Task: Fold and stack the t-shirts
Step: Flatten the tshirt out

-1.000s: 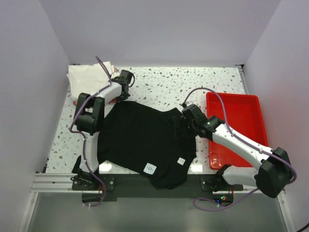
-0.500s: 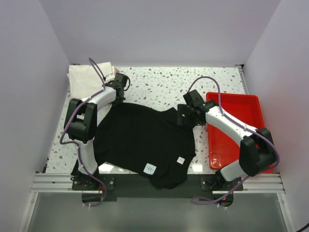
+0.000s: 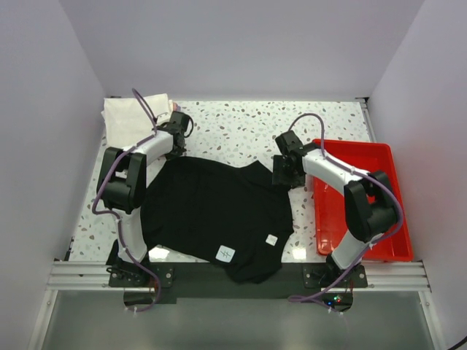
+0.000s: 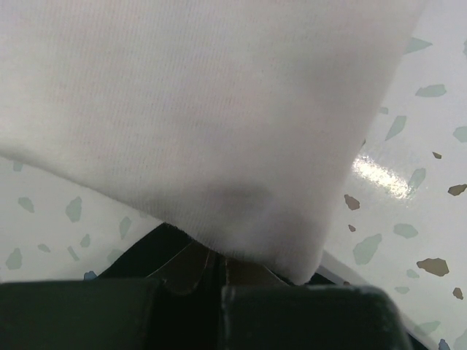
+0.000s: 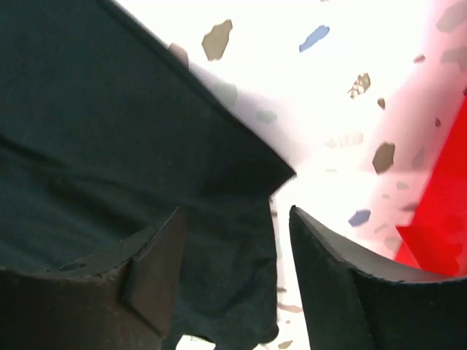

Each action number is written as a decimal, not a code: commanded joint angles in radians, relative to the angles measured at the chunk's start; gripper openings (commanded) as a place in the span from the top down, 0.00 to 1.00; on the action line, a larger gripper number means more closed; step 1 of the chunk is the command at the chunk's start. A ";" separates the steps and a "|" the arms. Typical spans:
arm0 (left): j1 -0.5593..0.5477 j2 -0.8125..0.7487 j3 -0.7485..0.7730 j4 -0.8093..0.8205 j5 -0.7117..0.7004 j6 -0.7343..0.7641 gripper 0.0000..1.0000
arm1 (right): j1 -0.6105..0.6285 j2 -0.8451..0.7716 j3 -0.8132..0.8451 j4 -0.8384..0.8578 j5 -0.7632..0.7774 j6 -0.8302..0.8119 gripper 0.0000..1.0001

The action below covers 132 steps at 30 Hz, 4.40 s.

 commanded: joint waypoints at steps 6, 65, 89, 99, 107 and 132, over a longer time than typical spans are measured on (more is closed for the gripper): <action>0.012 -0.011 -0.015 0.030 -0.027 0.021 1.00 | -0.015 0.055 0.044 0.030 0.043 0.051 0.44; 0.012 -0.072 -0.032 0.045 -0.007 0.028 1.00 | -0.038 0.045 0.034 0.181 0.063 -0.132 0.74; 0.012 -0.074 -0.042 0.052 -0.005 0.034 1.00 | -0.102 0.053 0.000 0.191 0.077 -0.003 0.63; 0.012 -0.068 -0.038 0.056 0.001 0.033 1.00 | -0.116 0.104 0.019 0.209 0.054 0.034 0.64; 0.012 -0.062 -0.035 0.055 0.001 0.034 1.00 | -0.116 0.113 -0.019 0.218 0.017 0.089 0.65; 0.012 -0.124 -0.019 0.042 0.004 0.039 1.00 | -0.114 -0.078 -0.003 0.281 0.121 0.022 1.00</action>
